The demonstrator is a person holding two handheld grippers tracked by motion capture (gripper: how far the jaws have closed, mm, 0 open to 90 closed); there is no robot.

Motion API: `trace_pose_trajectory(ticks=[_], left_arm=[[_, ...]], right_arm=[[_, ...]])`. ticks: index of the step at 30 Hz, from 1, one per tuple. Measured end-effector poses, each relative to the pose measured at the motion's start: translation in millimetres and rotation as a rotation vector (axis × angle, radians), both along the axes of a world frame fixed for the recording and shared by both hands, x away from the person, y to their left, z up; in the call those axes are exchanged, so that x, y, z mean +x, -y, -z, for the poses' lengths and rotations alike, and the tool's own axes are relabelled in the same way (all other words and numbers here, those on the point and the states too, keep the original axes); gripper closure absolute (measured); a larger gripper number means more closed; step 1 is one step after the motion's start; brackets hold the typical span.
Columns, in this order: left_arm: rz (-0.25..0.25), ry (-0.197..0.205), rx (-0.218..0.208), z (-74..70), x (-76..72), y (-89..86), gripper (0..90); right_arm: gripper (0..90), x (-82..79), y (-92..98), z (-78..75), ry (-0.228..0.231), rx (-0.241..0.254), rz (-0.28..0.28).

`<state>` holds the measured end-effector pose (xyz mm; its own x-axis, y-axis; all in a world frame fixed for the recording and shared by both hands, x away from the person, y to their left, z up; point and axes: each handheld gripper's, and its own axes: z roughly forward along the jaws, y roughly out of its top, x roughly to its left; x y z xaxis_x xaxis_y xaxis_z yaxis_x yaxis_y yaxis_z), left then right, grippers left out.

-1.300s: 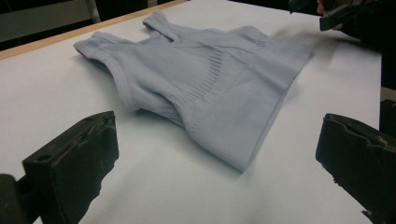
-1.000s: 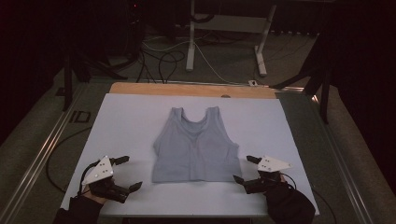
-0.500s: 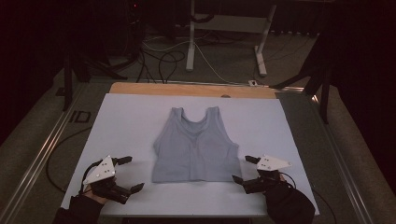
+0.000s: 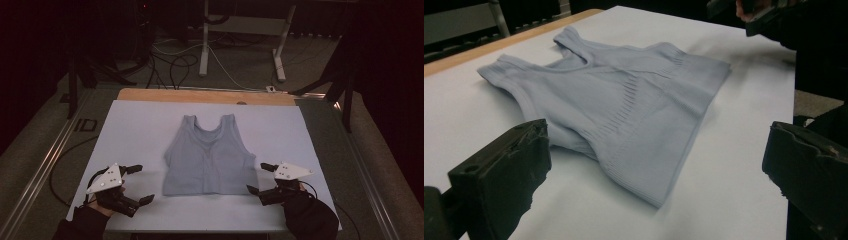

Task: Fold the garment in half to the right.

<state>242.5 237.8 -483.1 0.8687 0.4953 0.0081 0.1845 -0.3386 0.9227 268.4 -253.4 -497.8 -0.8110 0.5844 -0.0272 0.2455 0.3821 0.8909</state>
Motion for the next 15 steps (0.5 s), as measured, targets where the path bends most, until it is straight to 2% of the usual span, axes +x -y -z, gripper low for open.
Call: trace_pose_trajectory(ticks=[5,9,11,15], left_arm=[[0.018,-0.002,-0.001,-6.4,2.7,3.0,0.3],[0.025,-0.006,0.006,-8.9,4.3,7.1,0.3],[0.035,-0.002,0.015,-12.7,5.5,10.6,0.3],[0.037,-0.008,0.019,-16.1,7.5,13.0,0.3]], right_arm=[[8.7,3.0,-2.9,-15.7,0.028,0.014,-0.007],[8.8,7.1,-4.3,-23.2,0.04,0.003,-0.006],[8.8,10.9,-6.6,-30.9,0.061,-0.008,-0.015],[8.8,15.3,-9.8,-38.8,0.074,-0.003,-0.023]])
